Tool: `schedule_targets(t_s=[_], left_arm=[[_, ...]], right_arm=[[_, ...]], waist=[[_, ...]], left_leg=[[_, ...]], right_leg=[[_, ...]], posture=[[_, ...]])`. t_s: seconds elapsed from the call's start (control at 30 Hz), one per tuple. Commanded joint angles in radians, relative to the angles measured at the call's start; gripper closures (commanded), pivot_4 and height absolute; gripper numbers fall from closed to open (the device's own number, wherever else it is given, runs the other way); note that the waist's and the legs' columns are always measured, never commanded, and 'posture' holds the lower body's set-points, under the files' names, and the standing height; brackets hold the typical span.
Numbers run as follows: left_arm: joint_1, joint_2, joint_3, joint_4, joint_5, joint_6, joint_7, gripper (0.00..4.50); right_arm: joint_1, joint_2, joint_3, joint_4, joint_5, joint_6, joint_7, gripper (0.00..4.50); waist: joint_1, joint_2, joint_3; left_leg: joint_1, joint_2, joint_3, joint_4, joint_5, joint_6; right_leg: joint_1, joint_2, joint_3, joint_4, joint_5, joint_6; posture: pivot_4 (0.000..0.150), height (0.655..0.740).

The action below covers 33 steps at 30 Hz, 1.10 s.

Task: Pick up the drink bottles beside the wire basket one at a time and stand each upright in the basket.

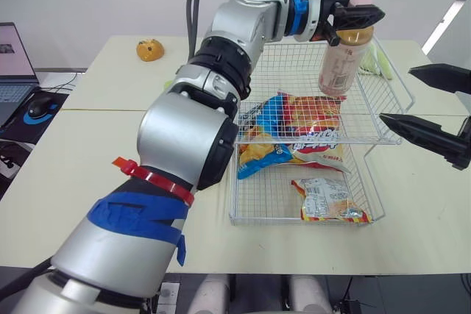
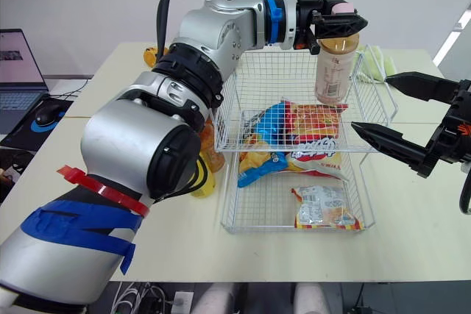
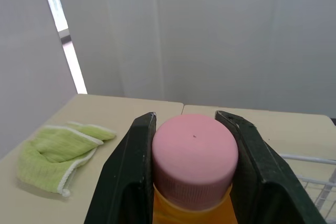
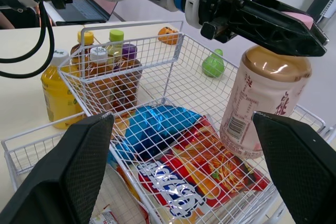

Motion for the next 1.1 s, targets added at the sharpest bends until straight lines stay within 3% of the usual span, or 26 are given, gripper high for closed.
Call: schedule_targets(t_s=[0.03,0.23,0.53,0.57,0.9,1.1], left_arm=[[-0.041,-0.011,0.021,-0.017,0.027,-0.018,0.019,3.12],[-0.041,-0.022,0.057,-0.008,0.045,-0.014,0.06,3.12],[-0.078,0.016,0.115,-0.017,0.036,0.035,-0.027,0.2],[-0.081,0.021,0.12,-0.019,0.034,0.036,-0.034,0.06],[-0.066,0.102,0.126,-0.077,0.03,0.074,-0.162,0.06],[-0.003,0.204,0.084,-0.214,0.036,0.127,-0.286,0.06]], right_arm=[[0.007,-0.022,-0.056,-0.019,0.03,-0.001,-0.017,0.0],[0.014,-0.031,-0.06,-0.01,0.037,-0.011,-0.034,0.0],[-0.026,-0.025,-0.027,0.012,0.004,-0.062,-0.086,0.0],[-0.032,-0.023,-0.021,0.014,-0.007,-0.071,-0.093,0.0],[-0.034,-0.007,-0.001,0.022,-0.064,-0.119,-0.101,0.0],[-0.037,-0.01,0.003,0.034,-0.078,-0.126,-0.084,0.0]], waist=[[0.0,0.0,0.0],[0.0,0.0,0.0],[-0.001,0.0,0.0],[-0.001,0.0,0.0],[-0.002,0.0,0.0],[-0.006,0.001,0.0]], left_leg=[[0.0,0.0,0.0,0.0,0.0,0.0],[0.0,0.0,0.0,0.0,0.0,0.0],[0.0,0.0,0.0,0.0,0.0,0.0],[0.0,0.0,0.0,0.0,0.0,0.0],[0.001,0.0,0.0,0.0,0.0,0.0],[0.001,0.001,0.0,0.0,0.0,0.0]], right_leg=[[0.0,0.0,0.0,0.0,0.0,0.0],[0.0,0.0,0.0,0.001,0.0,0.0],[0.0,0.0,0.0,0.001,0.0,0.0],[0.0,0.0,0.0,0.001,0.0,0.0],[0.0,0.0,0.0,0.001,0.0,0.0],[0.0,0.001,0.0,0.001,0.0,0.0]], posture=[[0.15,0.74],[0.15,0.74],[0.15,0.74],[0.15,0.74],[0.15,0.74],[0.15,0.74]])
